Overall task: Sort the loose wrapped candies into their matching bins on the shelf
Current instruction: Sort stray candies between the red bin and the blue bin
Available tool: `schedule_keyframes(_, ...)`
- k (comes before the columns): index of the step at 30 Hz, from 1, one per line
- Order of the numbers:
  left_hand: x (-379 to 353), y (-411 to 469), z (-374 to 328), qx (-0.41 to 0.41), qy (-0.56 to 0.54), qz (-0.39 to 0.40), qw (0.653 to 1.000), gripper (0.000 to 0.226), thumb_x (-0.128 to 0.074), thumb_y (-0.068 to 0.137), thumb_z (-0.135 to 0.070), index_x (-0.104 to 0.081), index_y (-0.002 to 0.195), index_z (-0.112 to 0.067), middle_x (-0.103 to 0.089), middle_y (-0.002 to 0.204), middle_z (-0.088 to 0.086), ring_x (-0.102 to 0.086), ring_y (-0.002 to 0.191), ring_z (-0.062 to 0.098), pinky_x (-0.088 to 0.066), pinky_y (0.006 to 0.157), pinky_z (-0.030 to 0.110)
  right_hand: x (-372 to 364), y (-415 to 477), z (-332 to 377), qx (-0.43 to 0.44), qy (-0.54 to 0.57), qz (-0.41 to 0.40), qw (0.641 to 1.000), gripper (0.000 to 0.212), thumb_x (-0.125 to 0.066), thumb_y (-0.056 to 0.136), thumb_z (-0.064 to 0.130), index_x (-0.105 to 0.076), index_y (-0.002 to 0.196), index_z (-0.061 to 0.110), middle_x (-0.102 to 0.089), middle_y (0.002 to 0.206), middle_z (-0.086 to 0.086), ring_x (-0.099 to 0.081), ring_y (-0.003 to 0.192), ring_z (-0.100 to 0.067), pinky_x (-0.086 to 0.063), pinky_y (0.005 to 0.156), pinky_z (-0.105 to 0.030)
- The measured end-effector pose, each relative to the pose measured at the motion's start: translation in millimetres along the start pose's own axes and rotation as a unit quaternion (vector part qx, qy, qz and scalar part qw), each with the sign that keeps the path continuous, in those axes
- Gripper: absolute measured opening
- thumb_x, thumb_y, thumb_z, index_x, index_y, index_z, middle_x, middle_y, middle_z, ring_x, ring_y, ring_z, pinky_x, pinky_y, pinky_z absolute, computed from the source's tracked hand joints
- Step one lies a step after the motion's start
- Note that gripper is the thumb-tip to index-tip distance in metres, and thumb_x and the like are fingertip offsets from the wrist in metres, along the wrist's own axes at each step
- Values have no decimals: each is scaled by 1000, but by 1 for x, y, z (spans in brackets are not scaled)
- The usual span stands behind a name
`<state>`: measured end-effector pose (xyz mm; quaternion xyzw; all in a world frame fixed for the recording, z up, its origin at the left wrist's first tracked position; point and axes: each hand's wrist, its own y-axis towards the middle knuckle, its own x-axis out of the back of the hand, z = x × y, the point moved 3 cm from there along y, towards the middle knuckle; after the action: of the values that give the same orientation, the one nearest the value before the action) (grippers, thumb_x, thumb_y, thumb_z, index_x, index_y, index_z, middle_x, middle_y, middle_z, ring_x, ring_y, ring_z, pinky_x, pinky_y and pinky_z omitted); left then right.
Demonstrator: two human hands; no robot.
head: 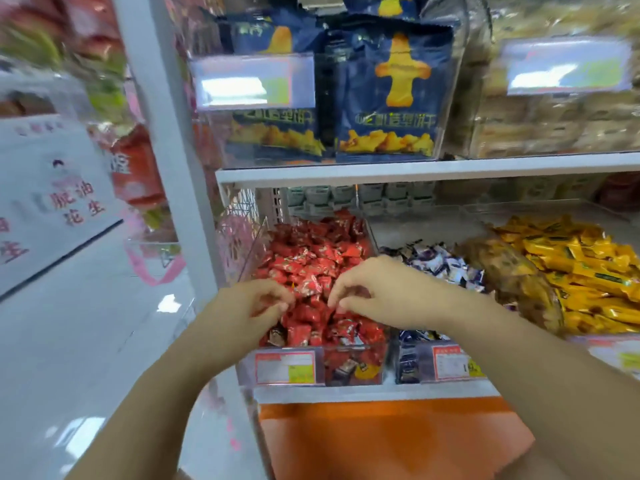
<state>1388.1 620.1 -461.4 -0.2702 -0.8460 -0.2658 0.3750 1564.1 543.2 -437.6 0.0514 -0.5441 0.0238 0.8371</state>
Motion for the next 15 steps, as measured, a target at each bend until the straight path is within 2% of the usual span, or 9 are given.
schedule_keyframes(3,-4,-9,8,17,18,71,997,17,-57,92,-18,-65,86,-31,-64,76,-23,-57,76,-12,-41,67,4,-19,12,5,-18,-36,130,991,30,-44,94,8,-69,103,21,-69,90,7,-60,70,1,-49,68,-15)
schedule_keyframes(6,-10,-8,13,27,25,118,992,21,-51,94,-16,-67,92,-30,-67,91,-17,-60,84,-7,-47,78,11,-37,21,3,-31,-94,201,975,39,-38,93,7,-65,115,23,-66,111,3,-63,92,-15,-53,86,-33)
schedule_keyframes(7,-11,-5,15,28,26,125,991,23,-50,95,-15,-68,95,-29,-67,94,-16,-60,86,-5,-47,79,10,-40,24,1,-35,-110,206,972,41,-36,94,7,-63,119,24,-63,120,2,-61,102,-19,-50,91,-37)
schedule_keyframes(10,-15,3,16,18,43,140,989,29,-45,97,-10,-67,112,-22,-63,97,-13,-57,86,1,-39,71,0,-39,31,-1,-44,-125,180,975,45,-35,95,4,-56,129,25,-53,135,2,-51,118,-19,-43,100,-35)
schedule_keyframes(13,-18,8,18,15,54,140,989,34,-43,98,-10,-62,122,-24,-56,98,-15,-52,83,-1,-34,64,-4,-33,37,-3,-47,-138,161,976,51,-38,91,-4,-56,128,27,-53,134,3,-50,120,-18,-43,100,-32)
schedule_keyframes(15,-19,10,20,17,61,137,989,37,-43,97,-8,-62,123,-27,-57,99,-15,-52,78,-4,-36,65,-1,-31,41,-6,-48,-136,154,978,50,-40,89,-5,-62,120,27,-58,127,3,-52,116,-17,-44,97,-31)
